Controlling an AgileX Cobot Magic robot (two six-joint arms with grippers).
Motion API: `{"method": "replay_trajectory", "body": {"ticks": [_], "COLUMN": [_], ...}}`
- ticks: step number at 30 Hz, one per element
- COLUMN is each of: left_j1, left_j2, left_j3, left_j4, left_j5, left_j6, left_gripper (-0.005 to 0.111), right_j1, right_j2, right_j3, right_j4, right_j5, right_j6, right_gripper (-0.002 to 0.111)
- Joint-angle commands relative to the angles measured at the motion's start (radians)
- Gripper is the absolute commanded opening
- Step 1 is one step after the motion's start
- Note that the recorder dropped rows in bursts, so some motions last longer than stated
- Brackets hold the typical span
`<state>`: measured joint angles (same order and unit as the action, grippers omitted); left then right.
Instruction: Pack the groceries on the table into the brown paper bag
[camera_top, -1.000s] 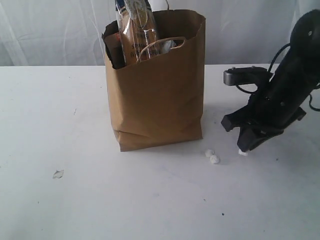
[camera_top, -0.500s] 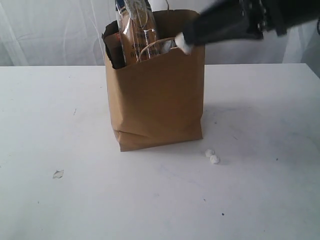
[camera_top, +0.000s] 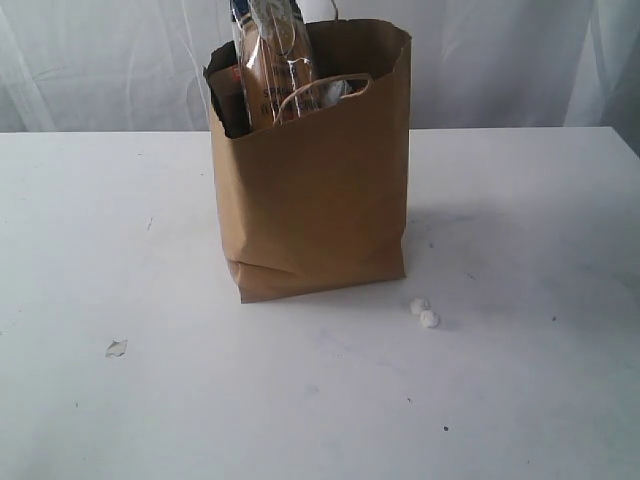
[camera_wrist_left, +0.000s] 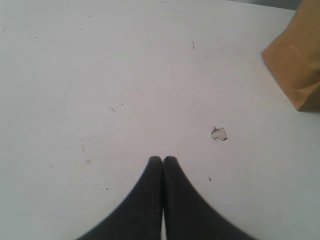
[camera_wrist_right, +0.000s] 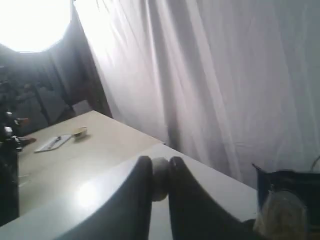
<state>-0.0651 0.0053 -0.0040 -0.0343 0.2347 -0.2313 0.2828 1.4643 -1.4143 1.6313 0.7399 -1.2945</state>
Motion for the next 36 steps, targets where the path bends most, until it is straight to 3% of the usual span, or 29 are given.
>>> {"method": "replay_trajectory", "body": {"ticks": [1,8,15,21,25,29,36], "left_j1": [-0.006,-0.006,-0.006,-0.006,-0.006,-0.006,-0.006], "left_j2": [-0.005,-0.005,-0.005,-0.005,-0.005,-0.005,-0.005], "left_j3": [0.004,0.004,0.004,0.004,0.004,0.004,0.004], "left_j4": [-0.003,-0.003,-0.003,-0.003,-0.003,-0.003,-0.003], "left_j5": [0.000,0.000,0.000,0.000,0.000,0.000,0.000], "left_j6": [0.000,0.000,0.000,0.000,0.000,0.000,0.000], "left_gripper": [0.000,0.000,0.000,0.000,0.000,0.000,0.000], "right_j1": [0.027,0.027,0.027,0.025,0.025,0.025,0.025], "right_j2": [0.108,0.196,0.181,0.108,0.011,-0.066,-0.081], "right_j3": [-0.006,-0.006,-0.006,-0.006,-0.006,-0.006,0.026], "right_j4": [-0.045,-0.232,-0.440,-0.617,-0.913,-1.280,-1.795], "right_j5": [-0.075,-0.053,-0.033,-0.030,-0.030,-0.009,0.288], "right_j6": [-0.067,0.046,0.178,0.236,0.360,0.671,1.064], "right_gripper": [0.011,0.013,0.030,0.031,0.031,0.023,0.005]}}
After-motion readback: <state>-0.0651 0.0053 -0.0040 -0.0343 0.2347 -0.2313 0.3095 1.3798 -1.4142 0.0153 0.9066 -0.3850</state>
